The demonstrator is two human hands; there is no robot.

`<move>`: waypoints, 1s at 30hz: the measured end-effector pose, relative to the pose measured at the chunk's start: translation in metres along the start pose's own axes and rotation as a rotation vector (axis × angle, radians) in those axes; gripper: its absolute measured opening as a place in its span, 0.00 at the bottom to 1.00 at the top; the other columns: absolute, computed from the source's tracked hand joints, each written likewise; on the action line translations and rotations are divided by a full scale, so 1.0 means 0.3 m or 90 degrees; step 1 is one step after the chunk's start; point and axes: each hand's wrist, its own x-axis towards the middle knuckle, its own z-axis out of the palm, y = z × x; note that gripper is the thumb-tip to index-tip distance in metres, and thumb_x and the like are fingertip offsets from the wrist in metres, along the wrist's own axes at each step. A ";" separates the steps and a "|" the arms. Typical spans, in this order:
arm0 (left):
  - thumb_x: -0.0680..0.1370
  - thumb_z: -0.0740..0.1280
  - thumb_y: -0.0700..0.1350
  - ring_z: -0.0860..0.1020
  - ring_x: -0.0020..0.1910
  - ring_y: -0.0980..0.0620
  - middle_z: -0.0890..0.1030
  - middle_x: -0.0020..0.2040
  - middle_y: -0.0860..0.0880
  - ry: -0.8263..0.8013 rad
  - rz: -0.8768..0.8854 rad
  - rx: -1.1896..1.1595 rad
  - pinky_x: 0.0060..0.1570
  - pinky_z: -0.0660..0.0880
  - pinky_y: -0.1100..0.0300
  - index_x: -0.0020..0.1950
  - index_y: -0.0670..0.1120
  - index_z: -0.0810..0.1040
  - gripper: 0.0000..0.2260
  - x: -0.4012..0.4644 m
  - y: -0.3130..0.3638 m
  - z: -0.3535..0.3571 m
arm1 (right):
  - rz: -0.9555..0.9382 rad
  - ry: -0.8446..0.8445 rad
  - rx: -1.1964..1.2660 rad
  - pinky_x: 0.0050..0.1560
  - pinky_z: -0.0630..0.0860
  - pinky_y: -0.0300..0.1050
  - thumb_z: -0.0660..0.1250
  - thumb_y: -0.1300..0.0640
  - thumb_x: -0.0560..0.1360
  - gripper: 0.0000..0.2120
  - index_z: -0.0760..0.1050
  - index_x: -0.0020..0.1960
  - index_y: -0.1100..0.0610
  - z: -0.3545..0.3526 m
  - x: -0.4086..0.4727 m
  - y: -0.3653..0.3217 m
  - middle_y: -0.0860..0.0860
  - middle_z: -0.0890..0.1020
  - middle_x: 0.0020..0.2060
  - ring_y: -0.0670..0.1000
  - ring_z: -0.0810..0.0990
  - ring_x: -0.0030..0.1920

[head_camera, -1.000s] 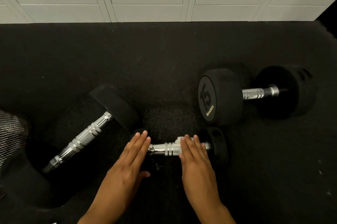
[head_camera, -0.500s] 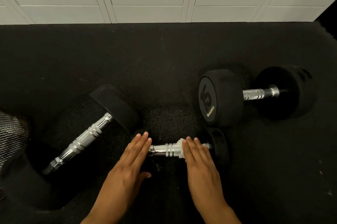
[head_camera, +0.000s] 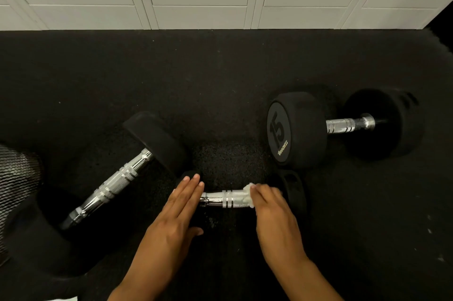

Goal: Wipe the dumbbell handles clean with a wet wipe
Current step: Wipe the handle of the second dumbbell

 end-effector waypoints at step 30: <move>0.56 0.81 0.36 0.54 0.74 0.56 0.55 0.75 0.56 0.016 0.024 -0.028 0.69 0.51 0.60 0.75 0.52 0.55 0.55 0.012 -0.017 0.023 | 0.087 0.081 0.023 0.60 0.68 0.54 0.55 0.58 0.72 0.17 0.80 0.51 0.62 0.074 0.017 -0.072 0.58 0.82 0.50 0.57 0.79 0.56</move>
